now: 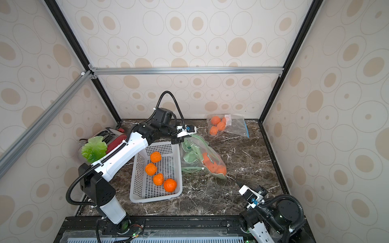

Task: Open the zip-top bag and take out the orange
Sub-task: Unzip the zipper on the zipper food storage bag.

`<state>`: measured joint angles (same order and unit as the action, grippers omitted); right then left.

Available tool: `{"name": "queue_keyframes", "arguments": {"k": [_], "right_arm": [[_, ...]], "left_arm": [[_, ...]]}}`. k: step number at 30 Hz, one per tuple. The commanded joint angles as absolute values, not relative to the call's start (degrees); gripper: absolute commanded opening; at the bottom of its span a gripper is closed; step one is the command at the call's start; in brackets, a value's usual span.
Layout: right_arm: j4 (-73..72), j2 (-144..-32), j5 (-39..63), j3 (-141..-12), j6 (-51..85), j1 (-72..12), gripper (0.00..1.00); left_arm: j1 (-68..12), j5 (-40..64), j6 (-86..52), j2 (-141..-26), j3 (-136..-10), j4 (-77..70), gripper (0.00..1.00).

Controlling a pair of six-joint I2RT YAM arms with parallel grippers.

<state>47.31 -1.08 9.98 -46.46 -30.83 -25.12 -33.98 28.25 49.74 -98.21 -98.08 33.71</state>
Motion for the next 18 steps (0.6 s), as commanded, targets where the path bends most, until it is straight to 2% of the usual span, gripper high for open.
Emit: {"name": "queue_keyframes", "arguments": {"k": [1,3,6,7,9,12,18], "right_arm": [[45.51,-0.64,9.71,-45.16,-29.74,-25.55,0.00],[42.32,-1.48,9.33,-43.76,-27.26,-25.49,0.02],[36.84,-4.74,9.58,-41.89,-23.32,-25.49,0.35],[34.92,-6.51,9.75,-41.50,-21.77,-25.48,0.42],[32.22,-10.10,11.58,-41.53,-20.39,-25.54,0.50],[29.56,-15.54,15.14,-42.43,-20.30,-25.51,0.57],[25.14,-25.41,12.52,-44.29,-21.28,-25.54,0.57]], "left_arm": [[-34.19,31.25,49.29,-97.08,-100.64,34.50,0.01],[-34.16,34.80,48.43,-96.28,-100.27,34.09,0.01],[-34.18,40.06,46.85,-94.74,-98.84,32.45,0.02],[-34.19,41.59,46.15,-94.30,-98.37,31.95,0.02],[-34.41,43.98,45.21,-93.55,-97.44,31.25,0.02],[-34.91,44.91,44.52,-93.12,-96.03,30.58,0.03],[-35.94,43.65,45.13,-94.54,-96.31,32.57,0.02]]}}
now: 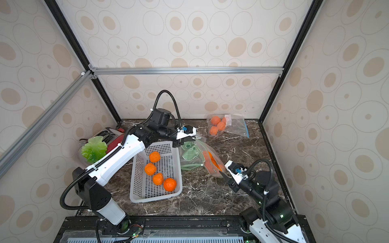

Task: Open the zip-top bag and take out the orange
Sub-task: Unzip the zipper on the zipper food storage bag.

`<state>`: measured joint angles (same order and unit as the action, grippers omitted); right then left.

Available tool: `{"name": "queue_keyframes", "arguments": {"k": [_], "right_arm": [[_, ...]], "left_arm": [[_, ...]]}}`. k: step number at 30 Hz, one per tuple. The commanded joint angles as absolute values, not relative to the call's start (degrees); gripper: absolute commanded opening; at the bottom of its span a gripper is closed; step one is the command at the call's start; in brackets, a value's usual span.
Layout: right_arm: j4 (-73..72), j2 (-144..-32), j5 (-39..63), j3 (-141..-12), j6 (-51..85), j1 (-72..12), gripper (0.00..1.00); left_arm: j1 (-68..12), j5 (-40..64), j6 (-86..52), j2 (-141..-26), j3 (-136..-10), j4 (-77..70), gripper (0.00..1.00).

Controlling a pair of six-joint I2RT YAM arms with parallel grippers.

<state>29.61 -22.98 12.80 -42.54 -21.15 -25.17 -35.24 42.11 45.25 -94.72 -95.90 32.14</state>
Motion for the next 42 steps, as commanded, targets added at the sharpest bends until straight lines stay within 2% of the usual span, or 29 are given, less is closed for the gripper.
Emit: {"name": "queue_keyframes", "arguments": {"k": [1,4,5,7,9,11,12,22,42], "right_arm": [[24.79,-26.57,12.97,-44.35,-21.52,-25.49,0.57],[23.42,-30.04,16.73,-44.67,-21.56,-25.51,0.56],[22.82,-31.09,17.29,-44.97,-20.93,-25.55,0.52],[22.61,-32.53,16.49,-45.53,-20.31,-25.50,0.39],[22.93,-33.24,15.24,-45.78,-20.43,-25.53,0.19],[23.52,-32.97,14.82,-45.72,-21.10,-25.49,0.03],[24.04,-32.42,15.20,-45.67,-21.79,-25.50,0.00],[38.67,-25.95,11.63,-47.40,-29.68,-25.50,0.00],[45.45,-17.24,5.84,-47.36,-31.30,-25.50,0.00]], "left_arm": [[-35.99,43.61,45.17,-94.67,-96.48,32.67,0.02],[-36.25,43.68,45.16,-95.06,-97.07,32.76,0.02],[-36.29,43.67,45.21,-95.10,-97.23,32.91,0.02],[-36.29,43.56,45.38,-94.94,-97.29,33.15,0.02],[-36.25,43.08,45.61,-94.75,-96.97,33.18,0.02],[-36.29,42.60,45.92,-94.53,-96.70,33.39,0.02],[-36.30,42.26,46.13,-94.48,-96.59,33.32,0.02],[-36.29,35.67,47.65,-94.13,-96.26,33.12,0.01],[-35.31,27.99,49.37,-93.86,-95.75,33.92,0.00]]}}
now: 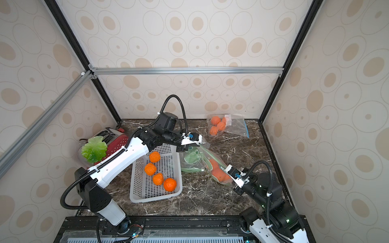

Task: Open the zip-top bag and take out the orange
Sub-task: Unzip the zipper on the zipper food storage bag.

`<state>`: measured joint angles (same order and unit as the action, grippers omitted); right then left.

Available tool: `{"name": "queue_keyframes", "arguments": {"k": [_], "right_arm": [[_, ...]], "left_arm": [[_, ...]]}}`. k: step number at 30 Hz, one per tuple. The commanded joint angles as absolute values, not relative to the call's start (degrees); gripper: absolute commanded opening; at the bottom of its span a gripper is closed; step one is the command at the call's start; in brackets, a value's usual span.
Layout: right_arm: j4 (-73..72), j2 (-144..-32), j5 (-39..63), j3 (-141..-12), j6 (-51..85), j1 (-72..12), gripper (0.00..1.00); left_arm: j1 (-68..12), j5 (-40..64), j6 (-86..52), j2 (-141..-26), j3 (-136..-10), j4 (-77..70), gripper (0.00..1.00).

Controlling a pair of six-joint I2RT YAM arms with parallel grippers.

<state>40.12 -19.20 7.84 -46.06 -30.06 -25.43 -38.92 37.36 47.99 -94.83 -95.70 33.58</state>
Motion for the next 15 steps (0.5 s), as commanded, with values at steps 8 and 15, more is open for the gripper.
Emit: {"name": "queue_keyframes", "arguments": {"k": [8,15], "right_arm": [[45.45,-16.83,5.10,-46.92,-31.55,-25.50,0.00],[45.01,-16.80,5.01,-46.76,-31.55,-25.49,0.00]], "left_arm": [[-34.75,27.98,49.34,-93.41,-95.62,34.07,0.01],[-34.25,27.13,49.48,-93.42,-95.18,34.06,0.01]]}}
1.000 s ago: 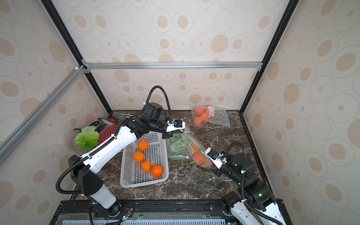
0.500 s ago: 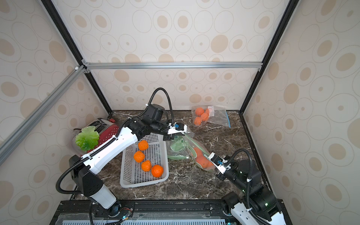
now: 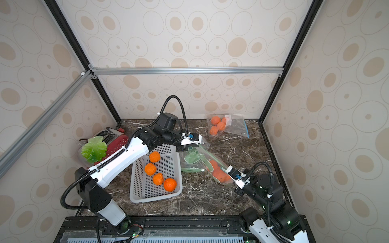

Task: Open the zip-top bag and take out the orange
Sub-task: Unzip the zipper on the zipper food storage bag.

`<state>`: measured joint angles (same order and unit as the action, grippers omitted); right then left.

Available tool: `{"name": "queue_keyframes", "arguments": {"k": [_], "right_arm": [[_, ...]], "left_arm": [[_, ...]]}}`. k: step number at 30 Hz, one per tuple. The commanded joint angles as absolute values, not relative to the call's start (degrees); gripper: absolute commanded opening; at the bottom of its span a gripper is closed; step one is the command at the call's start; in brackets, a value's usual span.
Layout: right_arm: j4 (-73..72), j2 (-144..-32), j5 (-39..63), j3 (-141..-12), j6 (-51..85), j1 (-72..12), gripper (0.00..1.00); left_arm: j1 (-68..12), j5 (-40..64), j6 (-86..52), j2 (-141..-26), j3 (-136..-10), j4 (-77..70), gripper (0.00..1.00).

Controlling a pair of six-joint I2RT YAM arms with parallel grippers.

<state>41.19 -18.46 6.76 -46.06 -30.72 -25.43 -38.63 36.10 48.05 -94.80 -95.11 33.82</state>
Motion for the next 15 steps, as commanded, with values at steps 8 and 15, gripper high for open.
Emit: {"name": "queue_keyframes", "arguments": {"k": [8,15], "right_arm": [[44.64,-16.96,5.09,-46.41,-31.38,-25.56,0.00],[44.17,-17.31,6.57,-45.89,-30.36,-25.54,0.00]], "left_arm": [[-34.19,27.70,49.34,-93.33,-94.77,33.76,0.00],[-33.85,28.05,49.53,-92.99,-94.65,33.64,0.00]]}}
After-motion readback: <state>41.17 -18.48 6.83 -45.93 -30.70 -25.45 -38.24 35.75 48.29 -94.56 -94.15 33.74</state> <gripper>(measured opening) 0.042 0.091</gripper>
